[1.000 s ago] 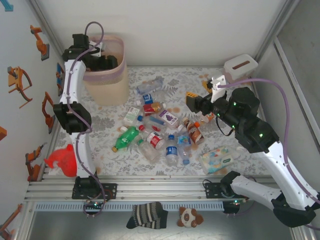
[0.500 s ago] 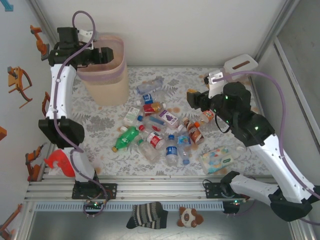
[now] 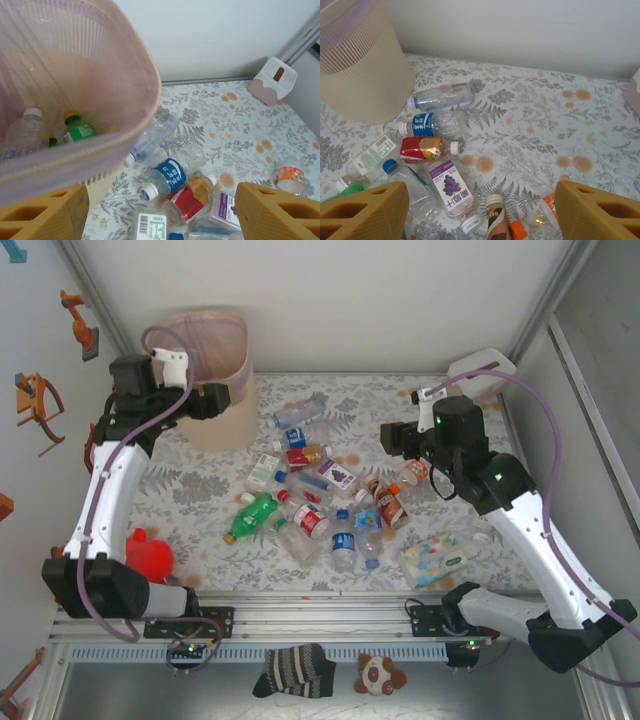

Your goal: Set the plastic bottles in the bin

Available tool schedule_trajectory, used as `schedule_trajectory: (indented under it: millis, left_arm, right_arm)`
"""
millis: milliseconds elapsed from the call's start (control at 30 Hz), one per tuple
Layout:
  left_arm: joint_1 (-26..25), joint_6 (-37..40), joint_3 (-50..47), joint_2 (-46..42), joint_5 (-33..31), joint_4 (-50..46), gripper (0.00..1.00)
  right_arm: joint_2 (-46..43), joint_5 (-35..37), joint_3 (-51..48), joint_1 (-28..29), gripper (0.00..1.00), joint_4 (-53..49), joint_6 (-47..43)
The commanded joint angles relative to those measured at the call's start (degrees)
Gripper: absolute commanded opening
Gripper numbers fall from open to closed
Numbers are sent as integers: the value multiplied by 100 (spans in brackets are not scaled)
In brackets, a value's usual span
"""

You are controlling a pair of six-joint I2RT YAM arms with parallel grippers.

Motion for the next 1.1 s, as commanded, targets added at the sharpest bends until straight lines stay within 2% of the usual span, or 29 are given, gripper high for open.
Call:
schedule_trajectory:
  millis: [0, 300, 400, 633, 833, 967, 1067]
  left_arm:
    - [-188, 328, -440, -414, -320, -38, 76]
    - [-726, 537, -1460, -1175, -1148, -1110, 75]
    - [-1054, 194, -1877, -1452, -1718, -1223, 74]
    - [-1911, -908, -2808, -1755, -2546, -1303, 73]
    - [-2267, -1663, -3162, -1552, -2723, -1506, 72]
    - [-2446, -1754, -3271, -1233, -2749, -1505, 72]
    - [-2589, -1487, -3216, -927, -2684, -1505, 73]
  right_arm:
    - [45, -203, -63, -122, 75, -89, 293]
    - [361, -517, -110, -260, 74, -65, 381]
    - [408, -586, -128, -279, 74, -8, 400]
    - [441, -650, -127, -314, 74, 84, 417]
    - [400, -719, -118, -358, 74, 172, 426]
    - [413, -841, -120, -376, 74, 260, 497]
    - [423, -854, -129, -385, 74, 265, 497]
